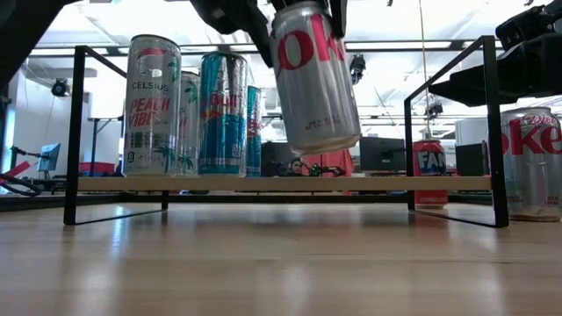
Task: Place canned beverage on shelf
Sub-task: Put the bottom red-silver soda can on the shelf
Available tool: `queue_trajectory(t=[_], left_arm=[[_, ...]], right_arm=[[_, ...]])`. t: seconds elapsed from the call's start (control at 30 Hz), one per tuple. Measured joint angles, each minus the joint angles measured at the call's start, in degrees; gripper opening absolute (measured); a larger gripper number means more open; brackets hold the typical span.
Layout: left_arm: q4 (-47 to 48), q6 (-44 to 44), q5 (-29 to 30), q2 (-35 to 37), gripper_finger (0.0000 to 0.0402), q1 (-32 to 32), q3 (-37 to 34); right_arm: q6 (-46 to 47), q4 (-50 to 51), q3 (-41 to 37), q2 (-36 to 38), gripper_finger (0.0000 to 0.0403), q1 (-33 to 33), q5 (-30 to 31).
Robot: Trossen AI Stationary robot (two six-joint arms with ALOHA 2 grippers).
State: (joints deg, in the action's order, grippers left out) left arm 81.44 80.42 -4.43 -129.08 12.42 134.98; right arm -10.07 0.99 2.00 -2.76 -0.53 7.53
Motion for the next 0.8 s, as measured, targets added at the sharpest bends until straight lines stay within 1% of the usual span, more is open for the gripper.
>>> queue_trajectory(t=[0.2, 0.37, 0.67, 0.8], left_arm=[[2.7, -1.0, 0.5, 0.0, 0.0284, -1.9, 0.0], [2.7, -2.3, 0.8, 0.0, 0.0284, -2.6, 0.0], [3.2, -3.5, 4.5, 0.0, 0.0284, -3.2, 0.0], [3.7, -3.9, 5.2, -0.6, 0.0284, -3.2, 0.0]], right_arm=[[0.0, 0.0, 0.0, 0.0, 0.0398, 0.0, 0.0], [0.0, 0.0, 0.0, 0.0, 0.0398, 0.0, 0.0], [0.0, 0.0, 0.0, 0.0, 0.0398, 0.0, 0.0], [0.0, 0.0, 0.0, 0.0, 0.0398, 0.0, 0.0]])
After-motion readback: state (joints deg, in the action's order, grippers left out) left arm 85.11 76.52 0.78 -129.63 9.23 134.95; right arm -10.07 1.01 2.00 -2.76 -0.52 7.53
